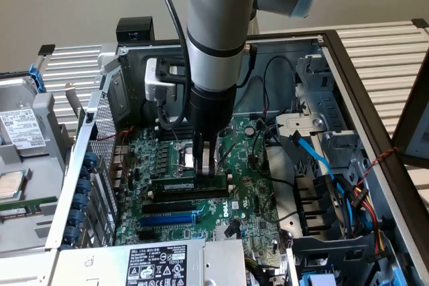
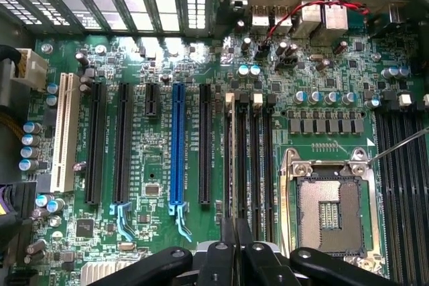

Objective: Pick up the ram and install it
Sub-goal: 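Insert the ram into the slot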

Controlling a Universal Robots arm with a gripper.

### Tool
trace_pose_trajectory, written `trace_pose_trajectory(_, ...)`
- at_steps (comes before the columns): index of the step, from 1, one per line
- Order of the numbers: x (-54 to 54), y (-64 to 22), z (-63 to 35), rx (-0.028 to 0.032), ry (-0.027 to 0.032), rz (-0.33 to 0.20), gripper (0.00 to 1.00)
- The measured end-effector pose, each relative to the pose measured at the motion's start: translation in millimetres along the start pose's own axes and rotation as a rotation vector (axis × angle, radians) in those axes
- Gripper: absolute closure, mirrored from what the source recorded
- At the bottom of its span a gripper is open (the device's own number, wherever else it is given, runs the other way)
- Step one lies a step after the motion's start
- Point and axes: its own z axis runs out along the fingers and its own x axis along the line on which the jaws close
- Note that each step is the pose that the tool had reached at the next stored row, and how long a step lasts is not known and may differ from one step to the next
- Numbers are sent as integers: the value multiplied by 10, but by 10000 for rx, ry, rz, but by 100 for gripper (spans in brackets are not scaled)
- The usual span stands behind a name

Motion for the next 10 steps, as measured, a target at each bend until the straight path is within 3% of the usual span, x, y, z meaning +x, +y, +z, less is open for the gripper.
trace_pose_trajectory(10, 0, -6, 13, 27, 15, 2, 87)
